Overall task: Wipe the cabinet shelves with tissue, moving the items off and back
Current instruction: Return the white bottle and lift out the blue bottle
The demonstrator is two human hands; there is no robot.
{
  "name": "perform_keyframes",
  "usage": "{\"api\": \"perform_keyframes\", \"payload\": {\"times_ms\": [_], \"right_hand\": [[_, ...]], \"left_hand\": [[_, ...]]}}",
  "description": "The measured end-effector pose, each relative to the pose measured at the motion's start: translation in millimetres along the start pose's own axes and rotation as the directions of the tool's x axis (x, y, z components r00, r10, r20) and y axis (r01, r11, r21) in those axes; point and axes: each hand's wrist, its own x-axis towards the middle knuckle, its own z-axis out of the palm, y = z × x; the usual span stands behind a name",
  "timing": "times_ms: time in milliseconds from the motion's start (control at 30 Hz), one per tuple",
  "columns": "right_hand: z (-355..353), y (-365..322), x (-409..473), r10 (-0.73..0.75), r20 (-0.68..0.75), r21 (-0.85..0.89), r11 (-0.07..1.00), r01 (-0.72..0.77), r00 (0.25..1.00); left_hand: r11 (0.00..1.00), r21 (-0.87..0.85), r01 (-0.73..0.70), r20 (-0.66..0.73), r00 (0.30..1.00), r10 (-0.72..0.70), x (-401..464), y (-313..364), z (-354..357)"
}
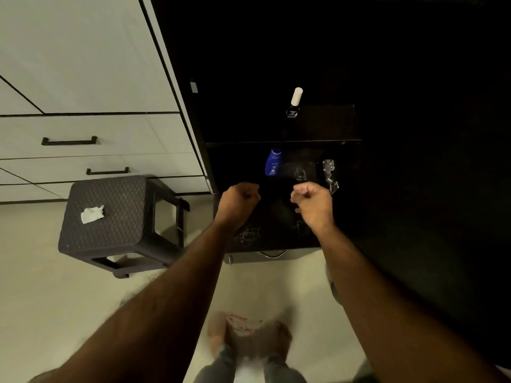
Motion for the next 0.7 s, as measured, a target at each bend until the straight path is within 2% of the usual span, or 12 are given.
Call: {"api": "perform_keyframes", "payload": {"times_ms": [200,300,433,700], "right_hand": [[18,20,51,-0.086,-0.006,-0.006,0.996,0.086,0.996],[28,34,80,-0.147,-0.058,-0.043,0.989,0.144,0.987],[41,51,115,-0.207,-0.107,-0.083,0.976,0.199,0.972],[77,76,162,-0.313,0.008,-0.027,0.949,0.313,0.95]], "left_hand": [[0.99,-0.127,0.068,-0.061,0.995,-0.077,42,-18,30],[0.977,-0.207,0.052,-0.126,0.989,-0.079,71,-35,48],[0.972,-0.23,-0.034,-0.165,0.986,-0.005,101,-66,69],[0.963,-0.21,-0.169,-0.241,0.963,0.117,153,-88,92]]}}
